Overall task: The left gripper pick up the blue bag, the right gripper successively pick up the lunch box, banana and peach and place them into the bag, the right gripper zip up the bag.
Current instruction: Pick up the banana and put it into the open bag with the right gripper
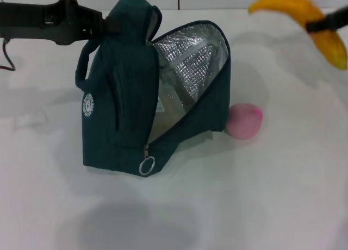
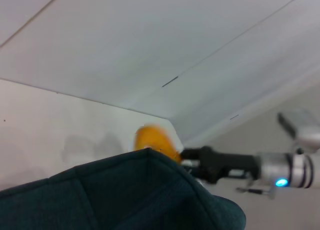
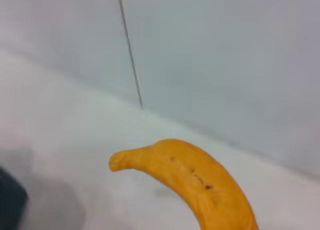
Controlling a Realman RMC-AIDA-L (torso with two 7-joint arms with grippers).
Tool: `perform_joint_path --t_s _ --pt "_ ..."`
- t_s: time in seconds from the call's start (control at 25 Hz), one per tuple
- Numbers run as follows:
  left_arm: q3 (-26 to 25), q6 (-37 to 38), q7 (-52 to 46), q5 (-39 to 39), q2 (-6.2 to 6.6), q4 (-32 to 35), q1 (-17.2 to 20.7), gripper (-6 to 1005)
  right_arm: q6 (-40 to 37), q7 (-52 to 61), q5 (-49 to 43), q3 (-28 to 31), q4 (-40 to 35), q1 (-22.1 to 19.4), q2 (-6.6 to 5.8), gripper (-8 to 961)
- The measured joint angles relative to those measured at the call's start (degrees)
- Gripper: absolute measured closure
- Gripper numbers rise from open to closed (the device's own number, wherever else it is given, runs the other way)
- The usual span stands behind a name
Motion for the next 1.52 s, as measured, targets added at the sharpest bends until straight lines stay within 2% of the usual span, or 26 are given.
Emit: perform_joint_path --t_s 0.08,0.2,0.32,0.4,0.48,0.64,0.72,0.88,1.04,1.24,1.52 --pt "0.00 0.00 0.01 0.03 -0.04 0.00 0.17 968 -2.28 -0.69 4.10 2.87 -3.41 -1.25 0.12 541" --pt "0.04 0.06 0.02 0.09 -0.09 0.00 0.44 968 -4.04 -2.53 13.58 4.17 -5.37 -2.66 0.04 542" --pt "0.27 0.12 0.14 0.12 -0.12 -0.05 0.33 968 -4.93 -6.57 23.76 4.02 -4.28 -3.07 0.03 542" --pt "0.33 0.12 0.30 0.13 -0.16 -0.05 0.16 968 -5.43 -9.02 28.30 3.67 -2.57 -2.36 0.50 542" --pt "0.35 0.10 0.37 0.14 -0.19 -0.07 0.09 968 -6.10 -11.72 32.05 3.44 -0.55 -0.91 1.45 542" --pt "0.36 0.09 0.42 0.16 -0.29 -0.08 0.05 967 -6.23 -17.81 36.27 3.28 2.14 1.81 4.72 541" --pt "0.38 0.08 0.45 0.16 -0.36 -0.08 -0.01 967 -5.63 -20.29 38.01 2.06 3.94 2.87 5.66 541" --pt "0.29 0.01 0.87 0.16 -0.46 -0.08 -0.02 967 -2.49 -25.61 44.98 -4.23 11.31 4.87 5.52 541" --pt "0.14 0.00 1.06 0.15 -0.54 -0.08 0.08 967 -1.21 -29.25 46.41 -6.84 15.67 5.44 5.87 541" --pt "0.11 0.00 1.09 -0.06 -0.52 -0.08 0.11 967 -0.76 -30.54 46.24 -8.47 18.15 3.96 5.67 542" --pt "0.03 -0.65 1.03 -0.22 -0.48 -0.08 0.48 968 -1.49 -32.33 46.08 -8.46 17.52 -0.07 4.90 542"
